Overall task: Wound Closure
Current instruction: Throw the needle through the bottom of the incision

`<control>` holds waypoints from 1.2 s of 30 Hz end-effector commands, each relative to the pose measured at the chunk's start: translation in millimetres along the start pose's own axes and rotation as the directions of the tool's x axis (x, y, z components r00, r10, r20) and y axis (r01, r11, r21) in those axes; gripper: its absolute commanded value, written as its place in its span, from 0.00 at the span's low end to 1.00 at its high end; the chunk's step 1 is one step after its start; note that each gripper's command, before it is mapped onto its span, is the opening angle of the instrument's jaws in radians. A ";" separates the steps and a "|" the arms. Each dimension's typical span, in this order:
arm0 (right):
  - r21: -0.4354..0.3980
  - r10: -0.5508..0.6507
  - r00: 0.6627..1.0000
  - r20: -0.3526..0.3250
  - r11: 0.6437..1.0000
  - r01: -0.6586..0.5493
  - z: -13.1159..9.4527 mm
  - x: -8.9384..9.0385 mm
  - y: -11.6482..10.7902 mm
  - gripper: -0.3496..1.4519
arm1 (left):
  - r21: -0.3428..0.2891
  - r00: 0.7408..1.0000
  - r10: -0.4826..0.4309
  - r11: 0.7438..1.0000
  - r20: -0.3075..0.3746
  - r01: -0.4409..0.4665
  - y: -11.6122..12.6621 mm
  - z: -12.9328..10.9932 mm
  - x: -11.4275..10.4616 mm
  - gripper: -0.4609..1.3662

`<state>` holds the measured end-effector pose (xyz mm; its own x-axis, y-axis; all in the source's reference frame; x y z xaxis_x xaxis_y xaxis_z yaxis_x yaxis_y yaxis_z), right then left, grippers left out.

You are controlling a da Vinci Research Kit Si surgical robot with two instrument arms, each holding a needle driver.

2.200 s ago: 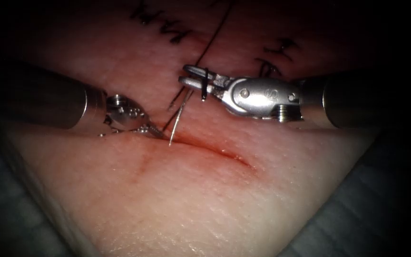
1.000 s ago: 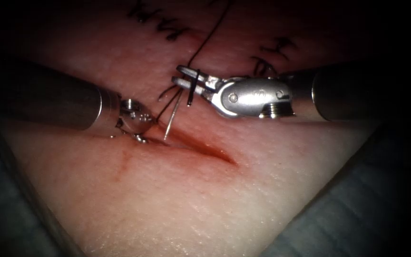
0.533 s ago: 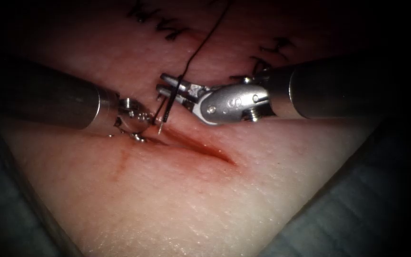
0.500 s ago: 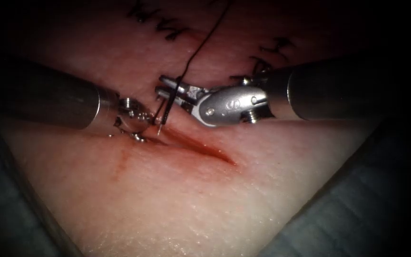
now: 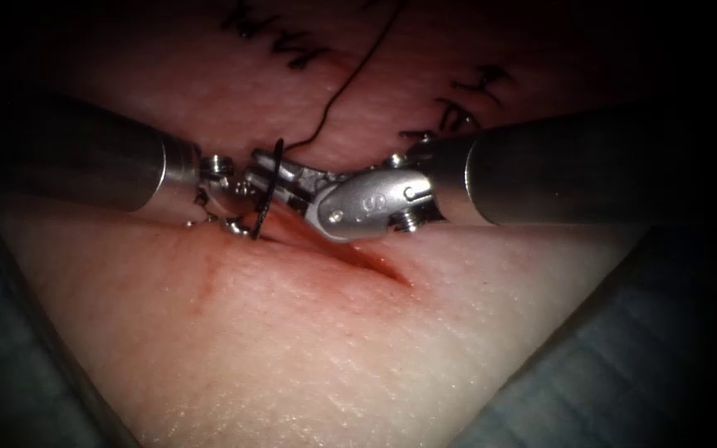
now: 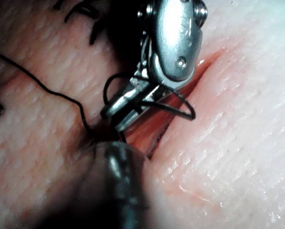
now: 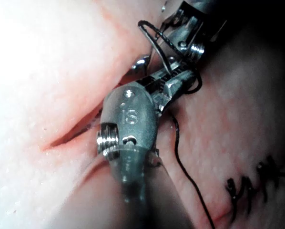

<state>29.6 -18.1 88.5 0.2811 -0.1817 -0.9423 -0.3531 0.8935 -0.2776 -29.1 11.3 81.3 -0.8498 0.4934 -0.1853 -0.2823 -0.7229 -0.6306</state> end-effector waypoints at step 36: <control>-0.062 0.004 0.999 0.050 0.998 -0.001 0.8 -0.8 0.9 0.00 | 0.199 0.994 -0.023 0.979 -0.111 0.045 5.9 -8.3 -0.5 0.36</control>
<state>29.9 -16.7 89.2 0.3248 -0.1479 -0.9341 -0.4075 0.8694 -0.2794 -26.7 10.5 71.3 -0.7868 0.5635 -0.2520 -0.4111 -0.7828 -0.4671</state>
